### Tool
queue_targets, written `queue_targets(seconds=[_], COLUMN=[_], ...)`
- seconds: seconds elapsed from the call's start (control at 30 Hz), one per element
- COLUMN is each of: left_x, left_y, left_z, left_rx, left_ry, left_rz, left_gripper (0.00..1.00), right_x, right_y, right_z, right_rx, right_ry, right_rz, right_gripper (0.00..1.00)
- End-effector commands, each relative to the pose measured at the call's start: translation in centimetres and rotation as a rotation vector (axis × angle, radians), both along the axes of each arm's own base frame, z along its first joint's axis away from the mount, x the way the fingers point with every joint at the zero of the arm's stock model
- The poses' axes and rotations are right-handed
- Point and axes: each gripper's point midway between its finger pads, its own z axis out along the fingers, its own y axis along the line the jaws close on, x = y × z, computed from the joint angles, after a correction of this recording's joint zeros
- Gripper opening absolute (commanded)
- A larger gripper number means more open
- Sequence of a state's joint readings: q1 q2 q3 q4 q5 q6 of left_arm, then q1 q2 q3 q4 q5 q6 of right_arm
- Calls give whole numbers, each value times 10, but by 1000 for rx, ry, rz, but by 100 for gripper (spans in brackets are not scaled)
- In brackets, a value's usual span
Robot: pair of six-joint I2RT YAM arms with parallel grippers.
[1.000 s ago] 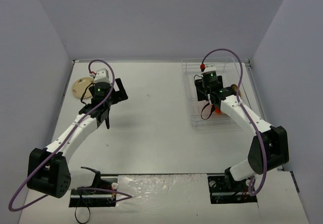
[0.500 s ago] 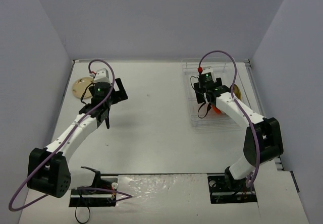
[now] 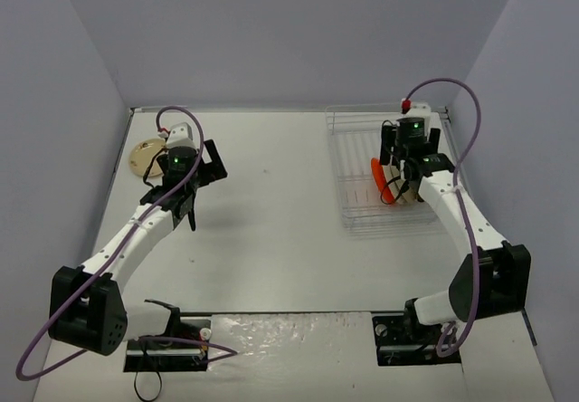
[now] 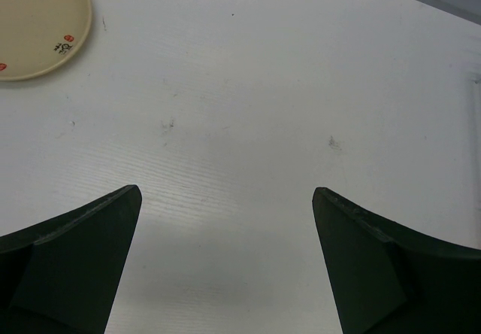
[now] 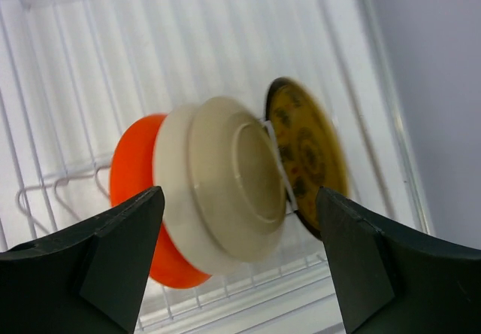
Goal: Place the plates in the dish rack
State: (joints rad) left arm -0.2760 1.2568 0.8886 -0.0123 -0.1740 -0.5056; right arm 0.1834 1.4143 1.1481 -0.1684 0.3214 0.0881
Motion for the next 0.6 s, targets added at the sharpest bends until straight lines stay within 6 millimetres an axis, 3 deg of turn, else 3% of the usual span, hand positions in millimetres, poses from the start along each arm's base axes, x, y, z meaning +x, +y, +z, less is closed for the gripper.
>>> queue_targets(seconds=[0.0, 0.07, 0.13, 0.23, 0.3, 0.37, 0.47, 0.53, 0.57], left_x=[15, 16, 14, 15, 16, 16, 16, 16, 15], left_y=[13, 20, 28, 35, 35, 35, 36, 41, 41], left_z=[38, 37, 28, 26, 24, 24, 24, 23, 23], left_rx=[-36, -46, -54, -72, -76, -77, -75, -74, -75], left_ry=[-92, -90, -48, -40, -35, -35, -35, -33, -30], left_rz=[70, 95, 121, 132, 131, 131, 135, 153, 155], left_gripper=[97, 97, 97, 97, 97, 97, 97, 97, 97], right_x=[7, 8, 10, 14, 16, 15, 17, 20, 20], right_y=[-24, -32, -24, 15, 48, 72, 73, 65, 59], right_z=[58, 57, 51, 39, 37, 29, 9, -6, -4], right_rx=[68, 72, 75, 116, 84, 54, -16, -50, -66], right_ry=[-203, -200, -165, -123, -122, -96, -12, 42, 36], right_rz=[-107, -134, -76, 123, 301, 366, 335, 280, 242], right_gripper=[77, 72, 67, 67, 75, 78, 80, 80, 80])
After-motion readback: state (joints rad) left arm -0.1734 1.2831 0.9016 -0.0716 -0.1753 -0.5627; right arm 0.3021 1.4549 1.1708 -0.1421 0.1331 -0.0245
